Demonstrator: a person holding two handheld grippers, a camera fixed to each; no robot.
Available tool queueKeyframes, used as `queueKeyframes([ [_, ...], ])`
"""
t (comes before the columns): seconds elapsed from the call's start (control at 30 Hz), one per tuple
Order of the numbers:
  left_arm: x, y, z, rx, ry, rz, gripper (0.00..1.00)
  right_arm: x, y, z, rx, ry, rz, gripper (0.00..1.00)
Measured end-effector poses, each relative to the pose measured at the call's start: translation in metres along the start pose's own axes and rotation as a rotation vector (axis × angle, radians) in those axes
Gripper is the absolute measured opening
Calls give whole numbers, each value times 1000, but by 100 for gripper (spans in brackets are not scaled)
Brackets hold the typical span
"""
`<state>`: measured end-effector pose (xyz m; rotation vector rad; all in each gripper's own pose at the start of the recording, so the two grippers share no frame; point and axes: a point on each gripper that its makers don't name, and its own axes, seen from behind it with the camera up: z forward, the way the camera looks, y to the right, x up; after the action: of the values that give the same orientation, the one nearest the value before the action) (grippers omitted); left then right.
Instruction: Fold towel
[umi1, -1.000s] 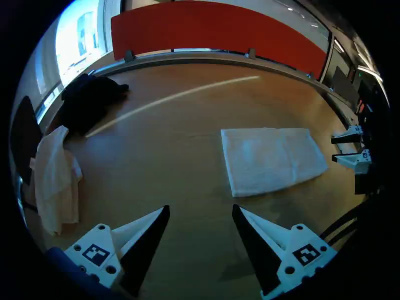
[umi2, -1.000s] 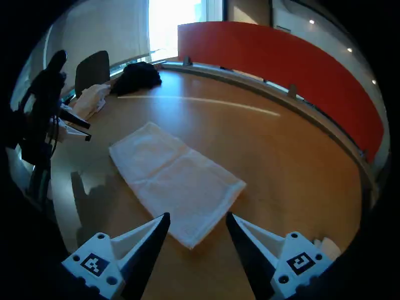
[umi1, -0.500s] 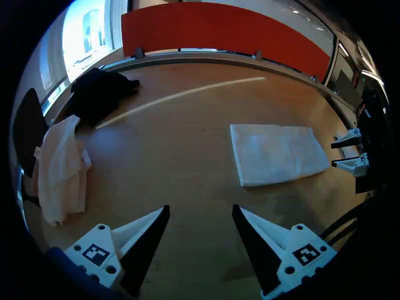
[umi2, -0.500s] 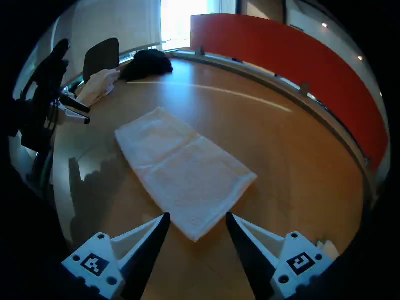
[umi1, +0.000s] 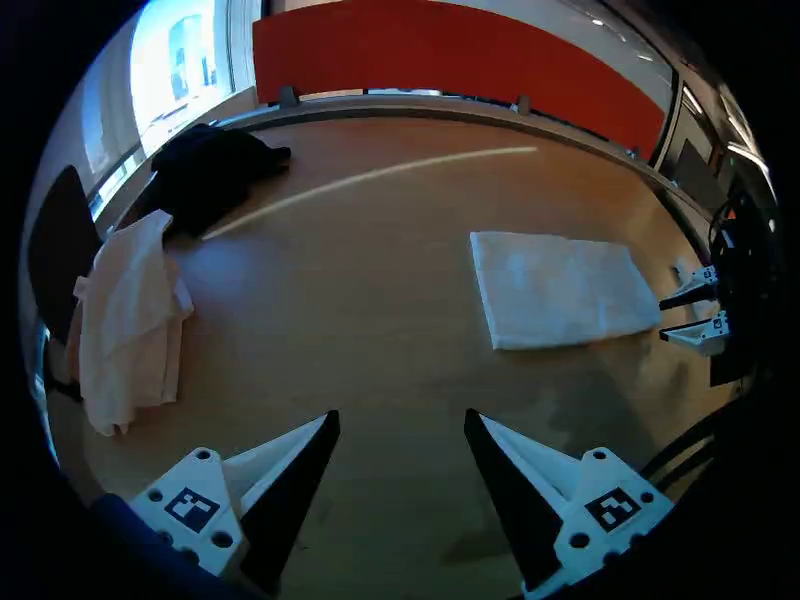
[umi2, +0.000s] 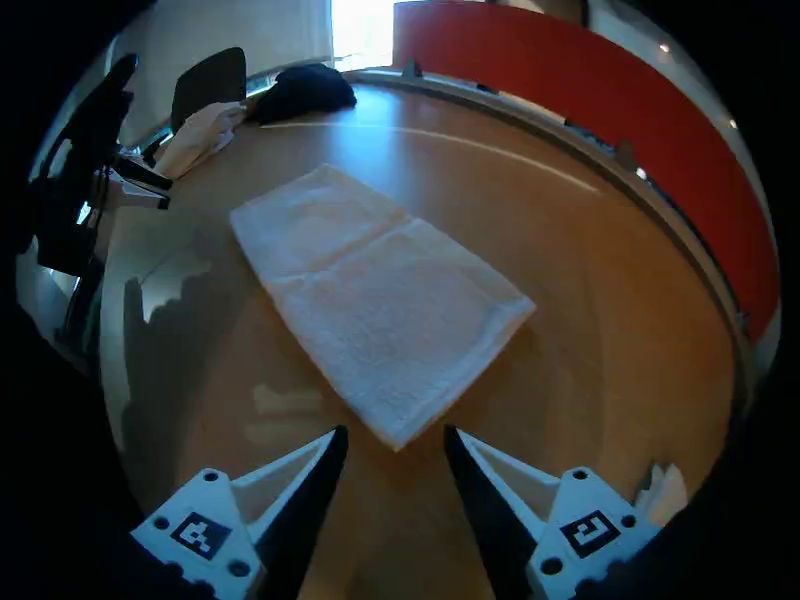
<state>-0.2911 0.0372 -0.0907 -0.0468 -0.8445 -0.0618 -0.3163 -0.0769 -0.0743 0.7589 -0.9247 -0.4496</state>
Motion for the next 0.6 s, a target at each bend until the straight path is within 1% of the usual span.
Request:
queueKeyframes([
  [0.13,-3,-2,-1,2,-5,-1,93,-3,0,1,11,-12,8,48],
  [0.27,-4,-2,-2,2,-5,-2,93,-6,0,1,18,-21,14,30],
  [0.4,-4,-3,-1,3,-7,-3,93,-7,0,2,17,-25,8,20],
  [0.43,-4,-3,-1,3,-7,-3,93,-7,0,2,15,-24,6,15],
  [0.47,-4,-3,-1,3,-8,-3,93,-7,0,3,13,-23,3,13],
  [0.6,-4,-3,-1,3,-11,0,93,-3,0,3,12,-11,4,13],
])
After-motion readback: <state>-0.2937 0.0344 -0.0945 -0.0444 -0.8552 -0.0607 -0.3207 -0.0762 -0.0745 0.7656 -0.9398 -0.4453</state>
